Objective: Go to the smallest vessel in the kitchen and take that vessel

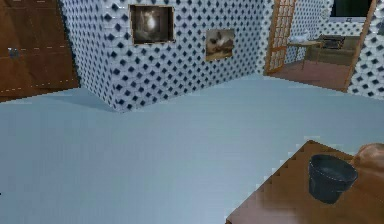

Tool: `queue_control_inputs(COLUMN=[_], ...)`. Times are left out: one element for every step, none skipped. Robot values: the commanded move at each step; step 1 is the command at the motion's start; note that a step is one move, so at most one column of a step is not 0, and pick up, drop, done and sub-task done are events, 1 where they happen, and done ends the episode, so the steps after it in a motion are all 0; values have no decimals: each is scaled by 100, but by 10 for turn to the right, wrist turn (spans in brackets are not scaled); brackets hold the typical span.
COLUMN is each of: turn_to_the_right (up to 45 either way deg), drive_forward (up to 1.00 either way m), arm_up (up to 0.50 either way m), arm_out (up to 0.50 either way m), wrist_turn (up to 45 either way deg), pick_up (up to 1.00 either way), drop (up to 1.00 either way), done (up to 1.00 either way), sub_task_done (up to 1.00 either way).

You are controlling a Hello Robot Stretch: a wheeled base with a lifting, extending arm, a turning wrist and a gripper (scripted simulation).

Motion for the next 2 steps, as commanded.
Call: queue_control_inputs(turn_to_the_right=[0,0], drive_forward=[0,0], arm_up=[-12,0], arm_out=[0,0], wrist_turn=[0,0], pick_up=[0,100], drop=[0,0], done=[0,0], sub_task_done=[0,0])
